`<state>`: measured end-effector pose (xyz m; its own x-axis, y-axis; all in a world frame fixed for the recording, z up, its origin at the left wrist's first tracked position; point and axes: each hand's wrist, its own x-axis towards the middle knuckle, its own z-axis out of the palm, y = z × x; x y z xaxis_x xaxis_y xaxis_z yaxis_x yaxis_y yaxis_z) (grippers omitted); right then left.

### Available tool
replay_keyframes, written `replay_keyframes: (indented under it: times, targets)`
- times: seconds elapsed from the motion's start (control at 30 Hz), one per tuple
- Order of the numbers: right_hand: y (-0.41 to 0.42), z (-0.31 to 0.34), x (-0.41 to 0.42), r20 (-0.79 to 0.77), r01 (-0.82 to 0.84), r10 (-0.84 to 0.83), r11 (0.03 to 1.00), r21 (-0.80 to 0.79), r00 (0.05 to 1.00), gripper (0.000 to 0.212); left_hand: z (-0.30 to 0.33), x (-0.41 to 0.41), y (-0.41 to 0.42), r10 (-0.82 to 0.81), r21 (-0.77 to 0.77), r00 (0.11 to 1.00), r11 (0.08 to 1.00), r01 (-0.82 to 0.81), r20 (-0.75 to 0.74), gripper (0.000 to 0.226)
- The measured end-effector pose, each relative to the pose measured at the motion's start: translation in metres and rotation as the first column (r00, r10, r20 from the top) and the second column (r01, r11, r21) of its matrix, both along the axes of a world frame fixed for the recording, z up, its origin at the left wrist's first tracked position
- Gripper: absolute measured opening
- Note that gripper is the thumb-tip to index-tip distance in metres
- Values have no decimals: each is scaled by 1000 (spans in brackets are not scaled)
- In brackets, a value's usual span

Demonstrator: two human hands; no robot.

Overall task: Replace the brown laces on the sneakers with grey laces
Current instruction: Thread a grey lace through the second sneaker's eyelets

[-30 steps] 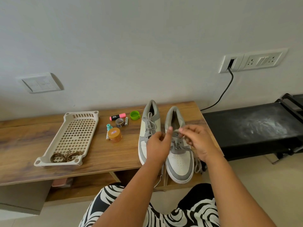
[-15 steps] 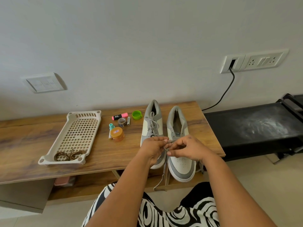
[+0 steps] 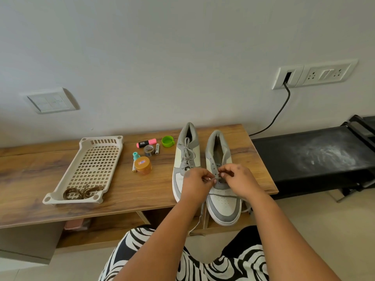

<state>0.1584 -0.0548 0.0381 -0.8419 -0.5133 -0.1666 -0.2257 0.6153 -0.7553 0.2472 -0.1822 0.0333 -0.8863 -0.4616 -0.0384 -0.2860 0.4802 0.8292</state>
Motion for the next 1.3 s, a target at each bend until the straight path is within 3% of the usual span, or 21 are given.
replay_keyframes:
  times: [0.07,0.17,0.27,0.37,0.53,0.6,0.7,0.77,0.97,1.3]
  targets:
    - [2,1,-2,14,-10,10,1000,2,1000,28,-2,-3,2,-24,-121,1000,992,24,-2,11]
    - [3,1,-4,8,-31,31,999,9,999,29,-1,-5,1,4,-95,1000,995,-2,23,13]
    - [3,-1,-4,2,-41,41,999,13,999,29,-3,-4,-1,85,240,996,966,-91,35,19]
    - [2,-1,-5,-3,-39,39,999,7,999,27,-1,-2,-3,148,607,989,785,-121,6,31]
    - [2,-2,-4,2,-35,35,999,6,999,26,-3,-4,-7,245,674,969,714,-187,9,34]
    - [2,-2,-3,-8,-33,33,999,-4,999,25,-5,-3,-6,213,642,977,747,-171,12,28]
    - [2,-1,-2,-26,-23,22,999,-25,999,23,-3,-2,-2,91,408,995,908,-95,29,19]
    - [2,-2,-2,-25,-20,19,999,-31,1000,23,-1,-1,1,31,268,999,963,-37,27,20]
    - [2,-2,-2,-21,7,-8,999,-36,1000,22,-2,-4,6,-8,13,1000,1000,8,-9,16]
    - [-1,-7,-4,15,16,-16,1000,0,1000,21,0,-6,-5,54,-116,998,992,-49,33,9]
